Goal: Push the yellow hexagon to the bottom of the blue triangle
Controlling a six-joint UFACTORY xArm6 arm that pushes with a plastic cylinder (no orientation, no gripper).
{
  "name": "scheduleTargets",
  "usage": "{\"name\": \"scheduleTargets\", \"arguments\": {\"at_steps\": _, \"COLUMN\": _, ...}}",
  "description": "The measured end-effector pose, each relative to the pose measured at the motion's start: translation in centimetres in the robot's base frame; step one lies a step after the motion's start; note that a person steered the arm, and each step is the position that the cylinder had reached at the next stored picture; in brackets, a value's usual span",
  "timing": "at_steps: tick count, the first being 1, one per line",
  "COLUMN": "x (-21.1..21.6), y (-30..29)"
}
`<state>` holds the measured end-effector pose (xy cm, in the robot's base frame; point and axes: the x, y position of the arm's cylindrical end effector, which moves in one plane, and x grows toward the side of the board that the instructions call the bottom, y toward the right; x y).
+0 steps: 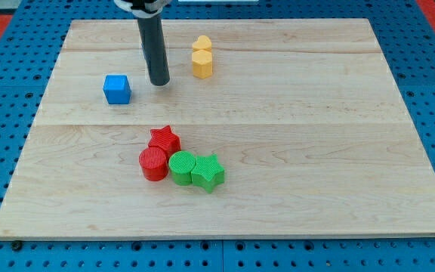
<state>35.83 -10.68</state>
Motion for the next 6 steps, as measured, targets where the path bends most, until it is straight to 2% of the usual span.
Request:
{"name": "scheduleTargets", "arguments": {"at_steps": 1, "x": 0.0, "y": -6.8}}
{"name": "scheduleTargets", "arguments": {"at_steps": 2, "x": -1.3, "y": -0.6}}
{"name": "scheduleTargets", "arguments": {"at_steps": 3, "x": -1.5, "y": 10.8}}
{"name": "scheduleTargets", "arguments": {"at_steps": 4, "x": -4.6, "y": 16.6}}
{"name": "scheduleTargets", "arguments": {"at_steps": 5, "x": -7.9, "y": 14.0}}
{"name": "scheduleTargets", "arguments": {"at_steps": 6, "x": -4.6, "y": 8.1}}
